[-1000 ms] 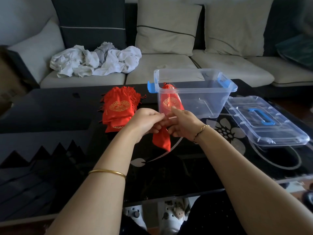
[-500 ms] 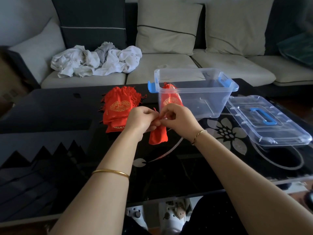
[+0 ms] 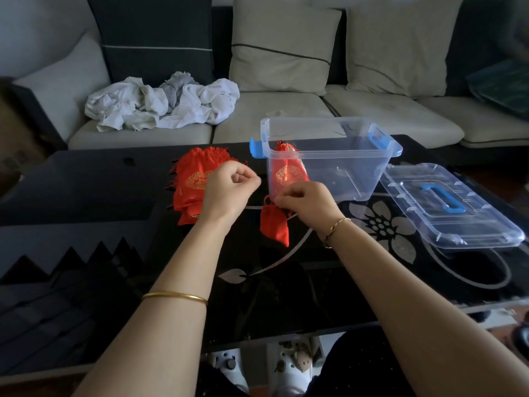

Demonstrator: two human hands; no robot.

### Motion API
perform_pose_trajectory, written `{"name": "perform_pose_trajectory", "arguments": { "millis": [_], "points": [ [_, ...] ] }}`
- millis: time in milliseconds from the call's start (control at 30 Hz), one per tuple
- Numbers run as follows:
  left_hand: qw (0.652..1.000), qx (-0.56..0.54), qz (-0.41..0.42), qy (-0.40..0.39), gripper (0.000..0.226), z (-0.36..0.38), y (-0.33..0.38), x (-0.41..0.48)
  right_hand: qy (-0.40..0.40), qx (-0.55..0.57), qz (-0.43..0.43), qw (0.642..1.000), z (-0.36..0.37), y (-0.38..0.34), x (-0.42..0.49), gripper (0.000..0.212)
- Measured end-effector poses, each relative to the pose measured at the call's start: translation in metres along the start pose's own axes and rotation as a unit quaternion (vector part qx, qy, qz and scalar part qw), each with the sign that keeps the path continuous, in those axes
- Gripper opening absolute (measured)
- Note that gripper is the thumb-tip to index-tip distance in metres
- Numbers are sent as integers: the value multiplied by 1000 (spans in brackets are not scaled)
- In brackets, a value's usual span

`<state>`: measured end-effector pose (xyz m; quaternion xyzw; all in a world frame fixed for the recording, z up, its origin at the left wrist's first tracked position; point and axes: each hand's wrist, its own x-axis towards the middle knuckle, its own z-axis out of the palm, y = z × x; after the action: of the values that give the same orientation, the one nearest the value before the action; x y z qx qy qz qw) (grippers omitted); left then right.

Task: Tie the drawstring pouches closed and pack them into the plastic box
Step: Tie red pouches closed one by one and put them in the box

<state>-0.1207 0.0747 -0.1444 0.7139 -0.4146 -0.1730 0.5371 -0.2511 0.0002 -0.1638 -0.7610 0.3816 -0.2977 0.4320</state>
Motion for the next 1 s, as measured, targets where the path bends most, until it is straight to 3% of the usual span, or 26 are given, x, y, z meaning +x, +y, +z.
{"name": "perform_pose_trajectory", "arguments": {
  "millis": [133,300,533,767,833,933,1000],
  "points": [
    [981,138,128,-46,4,7,6,-7,-7,108,89,990,-3,0,0,11],
    [965,202,167,-18,7,13,-1,-5,-24,186,124,974,-7,-1,0,12],
    [963,215,154,-47,3,16,-4,-2,-76,165,97,978,-12,1,-2,11],
    [963,242,110,-51,11,15,-5,0,40,64,98,992,-19,24,7,13],
    [972,210,72,-79,16,16,-3,-1,24,41,100,994,-14,25,5,15],
    [987,125,9,-101,20,12,1,0,-61,66,111,990,-14,22,1,13],
    [991,90,-15,-103,17,11,2,1,-95,50,102,989,-14,22,0,39]
  ]
}}
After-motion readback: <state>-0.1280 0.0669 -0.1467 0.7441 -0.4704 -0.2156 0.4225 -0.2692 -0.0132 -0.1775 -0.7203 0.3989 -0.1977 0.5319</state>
